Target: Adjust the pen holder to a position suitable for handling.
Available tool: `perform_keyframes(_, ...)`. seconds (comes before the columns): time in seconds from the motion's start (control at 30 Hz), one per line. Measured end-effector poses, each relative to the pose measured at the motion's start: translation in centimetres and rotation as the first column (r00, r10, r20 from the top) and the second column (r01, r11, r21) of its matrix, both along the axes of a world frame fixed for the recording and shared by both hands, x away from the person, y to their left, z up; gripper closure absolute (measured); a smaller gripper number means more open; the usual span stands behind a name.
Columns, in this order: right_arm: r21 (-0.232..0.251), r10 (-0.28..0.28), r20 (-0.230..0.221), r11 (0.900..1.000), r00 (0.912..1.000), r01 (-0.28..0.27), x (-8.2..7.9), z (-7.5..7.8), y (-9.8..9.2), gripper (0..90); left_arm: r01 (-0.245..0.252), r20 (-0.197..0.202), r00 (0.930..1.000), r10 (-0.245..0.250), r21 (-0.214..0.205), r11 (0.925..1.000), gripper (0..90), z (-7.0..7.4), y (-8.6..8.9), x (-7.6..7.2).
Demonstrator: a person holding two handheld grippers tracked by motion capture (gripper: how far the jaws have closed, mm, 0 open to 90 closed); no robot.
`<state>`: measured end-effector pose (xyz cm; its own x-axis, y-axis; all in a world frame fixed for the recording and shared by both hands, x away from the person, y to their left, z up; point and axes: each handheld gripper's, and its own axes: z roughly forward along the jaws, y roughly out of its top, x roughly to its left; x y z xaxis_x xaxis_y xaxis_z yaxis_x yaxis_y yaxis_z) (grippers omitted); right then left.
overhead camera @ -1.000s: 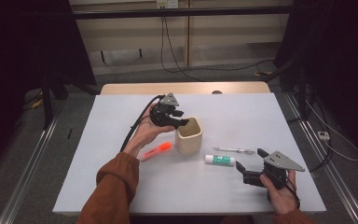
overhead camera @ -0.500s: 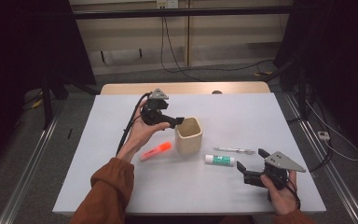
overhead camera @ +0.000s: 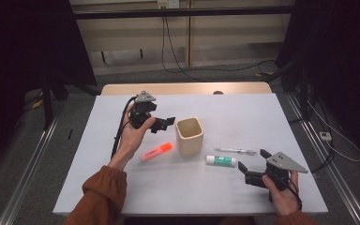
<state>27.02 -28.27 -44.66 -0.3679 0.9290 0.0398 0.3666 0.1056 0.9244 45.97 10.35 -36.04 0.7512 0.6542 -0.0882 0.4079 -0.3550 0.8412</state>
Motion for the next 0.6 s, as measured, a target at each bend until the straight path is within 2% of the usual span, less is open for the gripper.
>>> perform_keyframes(0.07, 0.0, 0.0, 0.0, 1.0, 1.0, 0.0, 0.0, 0.0, 0.0, 5.2, 0.007, 0.003, 1.0, -0.007, 0.016, 0.9999, 5.9, -0.2, 0.3, -0.4)
perform_keyframes(0.17, 0.0, 0.001, 0.0, 1.0, 1.0, -0.001, -0.1, 0.0, 0.0, 5.2, 0.021, 0.005, 0.9998, -0.021, 0.005, 0.9998, 5.8, -0.3, 0.9, -1.0)
perform_keyframes(0.37, 0.003, -0.001, 0.001, 1.0, 1.0, 0.001, -0.2, 0.1, -0.1, 5.1, -0.014, 0.027, 0.9995, 0.014, -0.005, 0.9999, 5.7, -0.2, 2.2, -2.5)
perform_keyframes(0.47, 0.003, 0.003, 0.001, 1.0, 1.0, -0.003, -0.2, 0.0, -0.1, 5.1, -0.053, 0.037, 0.9979, 0.052, 0.005, 0.9986, 5.6, -0.4, 2.8, -3.1)
perform_keyframes(0.6, 0.002, 0.008, -0.001, 1.0, 1.0, -0.008, -0.1, 0.0, 0.0, 5.1, -0.048, 0.052, 0.9975, 0.048, 0.015, 0.9987, 5.9, -0.7, 3.5, -4.0)
